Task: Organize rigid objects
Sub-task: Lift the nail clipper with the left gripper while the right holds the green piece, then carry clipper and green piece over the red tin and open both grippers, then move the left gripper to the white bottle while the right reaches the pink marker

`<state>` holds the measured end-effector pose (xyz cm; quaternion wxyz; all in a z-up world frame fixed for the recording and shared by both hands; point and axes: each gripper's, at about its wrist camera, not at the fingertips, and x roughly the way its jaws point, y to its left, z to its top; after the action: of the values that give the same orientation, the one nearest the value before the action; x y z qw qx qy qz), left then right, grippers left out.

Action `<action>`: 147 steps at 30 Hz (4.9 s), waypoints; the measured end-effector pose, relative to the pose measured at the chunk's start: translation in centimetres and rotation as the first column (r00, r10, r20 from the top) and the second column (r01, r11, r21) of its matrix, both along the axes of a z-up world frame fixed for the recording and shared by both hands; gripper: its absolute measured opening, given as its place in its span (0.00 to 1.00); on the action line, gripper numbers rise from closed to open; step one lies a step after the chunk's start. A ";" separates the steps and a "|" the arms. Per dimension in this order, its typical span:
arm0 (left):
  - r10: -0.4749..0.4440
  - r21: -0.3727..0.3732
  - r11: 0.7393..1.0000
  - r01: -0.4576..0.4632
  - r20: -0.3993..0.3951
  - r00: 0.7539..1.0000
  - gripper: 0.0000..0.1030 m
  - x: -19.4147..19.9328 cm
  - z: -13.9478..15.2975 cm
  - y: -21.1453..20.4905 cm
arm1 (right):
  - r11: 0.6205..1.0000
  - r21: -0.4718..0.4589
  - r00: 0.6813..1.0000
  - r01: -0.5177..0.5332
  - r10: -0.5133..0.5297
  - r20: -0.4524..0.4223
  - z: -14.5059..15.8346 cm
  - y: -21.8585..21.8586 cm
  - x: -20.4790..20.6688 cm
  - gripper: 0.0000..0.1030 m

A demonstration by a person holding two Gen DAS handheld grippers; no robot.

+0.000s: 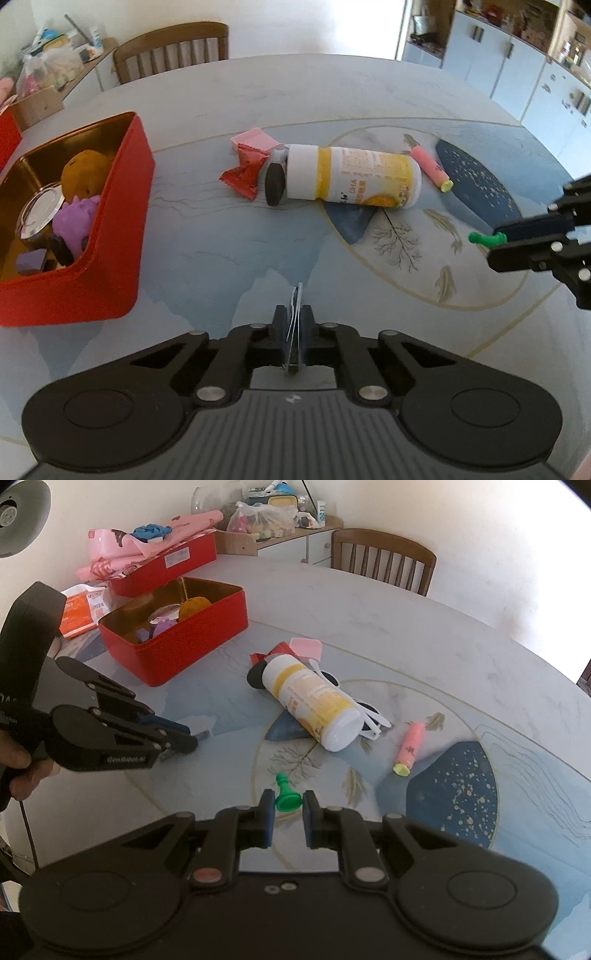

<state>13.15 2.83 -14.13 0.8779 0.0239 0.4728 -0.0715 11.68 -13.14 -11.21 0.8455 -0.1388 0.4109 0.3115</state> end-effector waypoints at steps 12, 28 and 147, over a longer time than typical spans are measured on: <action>0.115 -0.085 0.990 -0.113 0.022 0.993 0.04 -0.5 1.3 1.5 | 1.000 0.010 1.000 0.005 -0.005 0.029 0.9 -1.6 0.0 0.14; 0.086 -0.069 0.994 -0.087 -0.008 0.996 0.40 -2.5 0.0 1.4 | 1.000 0.018 1.000 -0.003 0.003 0.002 0.2 -1.0 -0.8 0.14; 0.240 -0.135 0.966 -0.220 0.149 0.959 0.55 1.7 8.2 19.6 | 0.990 0.143 0.999 -0.016 0.009 0.047 6.0 17.3 4.9 0.55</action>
<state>14.86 22.39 -5.92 0.9161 -0.0771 0.3934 0.0057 16.63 4.15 -5.25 0.8607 -0.0874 0.3668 0.3422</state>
